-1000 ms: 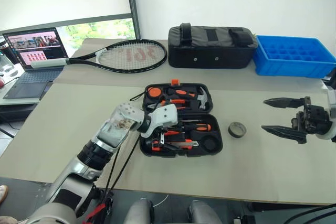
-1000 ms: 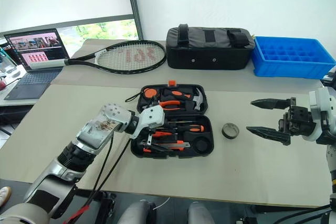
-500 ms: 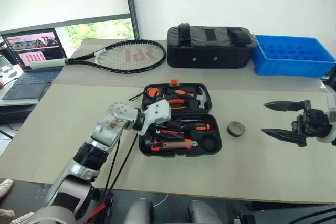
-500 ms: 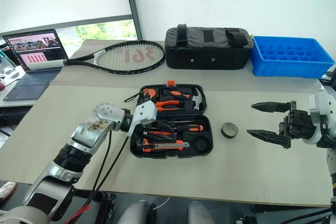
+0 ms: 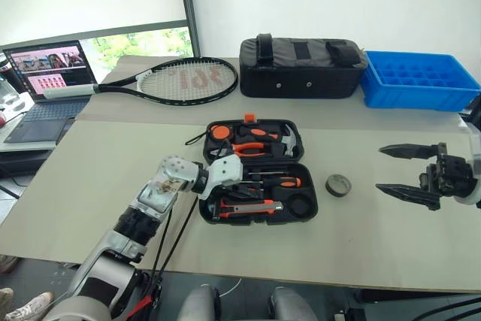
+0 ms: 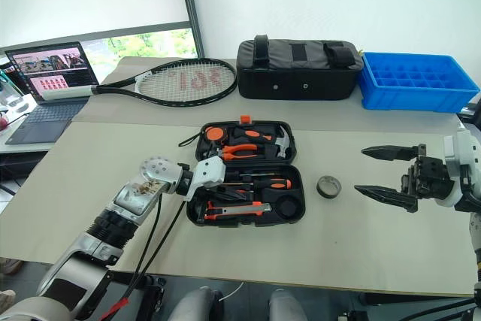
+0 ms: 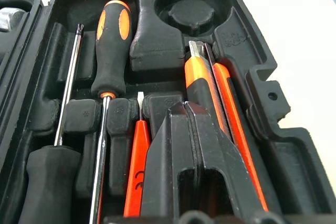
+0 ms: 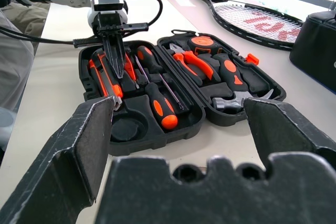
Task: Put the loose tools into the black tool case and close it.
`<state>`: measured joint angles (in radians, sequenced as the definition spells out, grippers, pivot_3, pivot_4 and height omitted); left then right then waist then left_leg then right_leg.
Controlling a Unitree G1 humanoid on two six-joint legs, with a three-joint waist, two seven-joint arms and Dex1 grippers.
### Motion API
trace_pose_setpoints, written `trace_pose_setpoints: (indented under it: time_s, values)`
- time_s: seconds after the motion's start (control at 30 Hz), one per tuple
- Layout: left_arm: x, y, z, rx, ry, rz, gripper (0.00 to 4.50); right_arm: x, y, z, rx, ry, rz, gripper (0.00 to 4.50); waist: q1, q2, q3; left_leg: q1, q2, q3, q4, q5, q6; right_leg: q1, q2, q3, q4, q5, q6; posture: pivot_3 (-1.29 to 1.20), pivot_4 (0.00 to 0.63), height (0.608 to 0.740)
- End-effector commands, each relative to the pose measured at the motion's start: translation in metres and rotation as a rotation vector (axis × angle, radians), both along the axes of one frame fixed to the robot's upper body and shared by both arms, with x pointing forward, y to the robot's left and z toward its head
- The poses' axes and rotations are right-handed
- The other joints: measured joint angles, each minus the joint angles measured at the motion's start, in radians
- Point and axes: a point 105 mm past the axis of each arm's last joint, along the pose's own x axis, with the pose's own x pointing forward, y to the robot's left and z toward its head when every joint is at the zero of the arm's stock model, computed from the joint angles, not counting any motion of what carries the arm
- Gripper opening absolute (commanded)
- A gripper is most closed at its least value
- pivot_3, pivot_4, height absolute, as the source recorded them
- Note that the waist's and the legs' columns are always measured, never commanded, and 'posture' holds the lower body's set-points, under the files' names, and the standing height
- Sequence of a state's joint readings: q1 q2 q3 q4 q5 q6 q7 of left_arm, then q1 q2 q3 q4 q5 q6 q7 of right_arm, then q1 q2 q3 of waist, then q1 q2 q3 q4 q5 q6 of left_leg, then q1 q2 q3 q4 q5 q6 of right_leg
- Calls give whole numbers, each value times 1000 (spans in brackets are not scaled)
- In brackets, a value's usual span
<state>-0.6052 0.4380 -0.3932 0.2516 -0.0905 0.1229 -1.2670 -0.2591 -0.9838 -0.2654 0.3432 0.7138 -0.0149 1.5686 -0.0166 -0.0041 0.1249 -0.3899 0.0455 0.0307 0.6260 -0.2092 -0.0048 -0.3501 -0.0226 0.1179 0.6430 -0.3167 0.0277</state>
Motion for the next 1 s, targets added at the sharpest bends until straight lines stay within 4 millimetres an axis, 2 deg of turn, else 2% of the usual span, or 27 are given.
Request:
trace_pose_setpoints:
  time_s: [0.03,0.1,0.2,0.33,0.53,0.67,0.87,1.0]
  values:
    - [0,-2,-18,36,-67,-18,20,-5,0,15,-22,-56,41,4500,0,1,0,0,0,0,0,0,0,0,0,0,0,0,0,0,150,707]
    - [12,-10,1,-72,-122,36,20,-6,0,16,-23,-57,39,4500,2,1,-1,1,0,0,0,0,0,1,0,0,0,0,0,0,150,707]
    - [20,-16,23,-200,-180,56,20,-5,1,16,-24,-58,38,4500,3,1,0,0,-1,0,1,0,0,1,-1,0,0,0,0,0,150,707]
    - [12,-18,40,-305,-138,-8,20,-5,2,17,-23,-61,40,4500,1,0,0,-1,0,0,1,0,0,0,-1,0,0,0,0,0,150,707]
    - [-2,-10,28,-238,-80,-110,20,-4,3,17,-21,-65,41,4500,-2,1,0,0,0,0,0,0,0,0,0,0,1,0,0,0,150,707]
    - [-4,-1,7,-85,-113,-159,20,-4,4,17,-21,-67,40,4500,-1,1,0,0,0,0,0,0,0,0,0,0,1,0,0,0,150,707]
    - [-3,-3,8,-84,-124,-173,20,-5,3,18,-22,-67,33,4500,0,1,0,0,0,0,0,0,0,0,0,0,1,0,0,0,150,707]
    - [-3,0,-4,-25,-135,-182,20,-6,3,17,-24,-66,30,4500,0,1,0,0,0,0,0,0,0,0,0,0,1,0,0,0,150,707]
